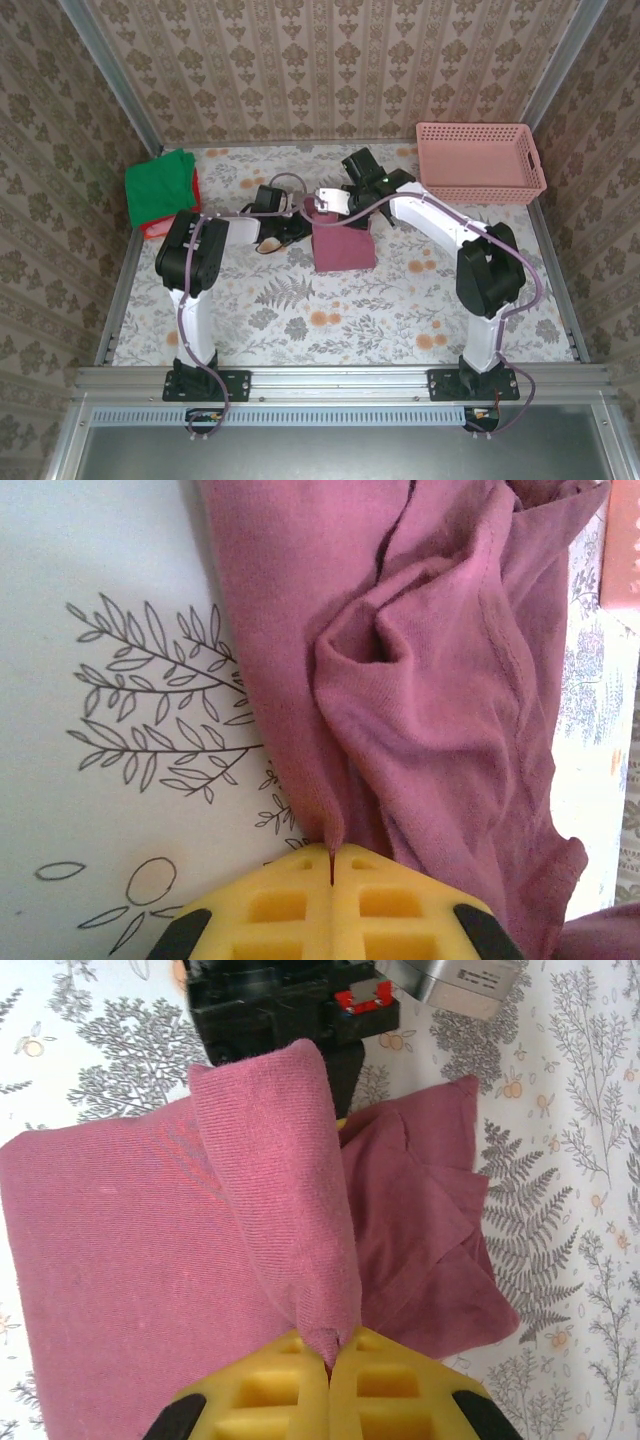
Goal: Fold and stack the t-shirts
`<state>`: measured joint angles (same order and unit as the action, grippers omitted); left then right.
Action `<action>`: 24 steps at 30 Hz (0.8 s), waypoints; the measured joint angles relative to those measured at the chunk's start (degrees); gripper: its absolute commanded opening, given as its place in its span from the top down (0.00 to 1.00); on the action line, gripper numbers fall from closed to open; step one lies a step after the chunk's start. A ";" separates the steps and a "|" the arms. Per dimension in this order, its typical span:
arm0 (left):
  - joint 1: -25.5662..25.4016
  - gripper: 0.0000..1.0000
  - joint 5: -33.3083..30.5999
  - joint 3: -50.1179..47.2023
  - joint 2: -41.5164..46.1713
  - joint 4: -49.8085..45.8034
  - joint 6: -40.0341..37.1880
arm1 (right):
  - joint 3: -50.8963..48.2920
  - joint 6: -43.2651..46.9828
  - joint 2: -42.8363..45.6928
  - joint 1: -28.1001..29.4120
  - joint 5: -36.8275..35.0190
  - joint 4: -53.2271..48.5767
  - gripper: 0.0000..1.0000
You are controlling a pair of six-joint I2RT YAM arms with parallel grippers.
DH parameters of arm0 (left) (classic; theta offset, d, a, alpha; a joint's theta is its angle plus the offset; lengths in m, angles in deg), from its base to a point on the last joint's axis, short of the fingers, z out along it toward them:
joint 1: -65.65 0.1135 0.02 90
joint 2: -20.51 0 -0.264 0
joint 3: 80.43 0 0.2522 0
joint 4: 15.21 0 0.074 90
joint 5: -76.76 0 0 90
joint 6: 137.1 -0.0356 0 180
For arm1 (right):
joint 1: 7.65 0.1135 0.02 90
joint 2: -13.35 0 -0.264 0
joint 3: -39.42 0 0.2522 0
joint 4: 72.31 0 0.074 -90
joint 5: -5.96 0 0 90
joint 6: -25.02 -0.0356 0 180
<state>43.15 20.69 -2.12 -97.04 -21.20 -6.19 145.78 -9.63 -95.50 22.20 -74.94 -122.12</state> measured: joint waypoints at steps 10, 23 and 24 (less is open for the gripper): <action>0.48 1.00 1.77 0.55 -0.50 -0.50 -0.24 | 5.38 0.48 -5.44 -0.79 -0.15 0.26 1.00; 0.74 1.00 2.34 0.61 -0.66 -0.50 -0.22 | 10.12 0.66 -12.20 -1.49 -2.23 4.85 1.00; 0.74 1.00 2.40 0.63 -0.70 -0.48 -0.22 | 10.40 0.66 -12.68 -1.55 -2.49 5.25 1.00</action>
<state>43.89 23.09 -1.48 -97.74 -21.68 -6.41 156.18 -8.97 -108.18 20.65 -77.43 -116.87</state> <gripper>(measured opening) 0.046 0.051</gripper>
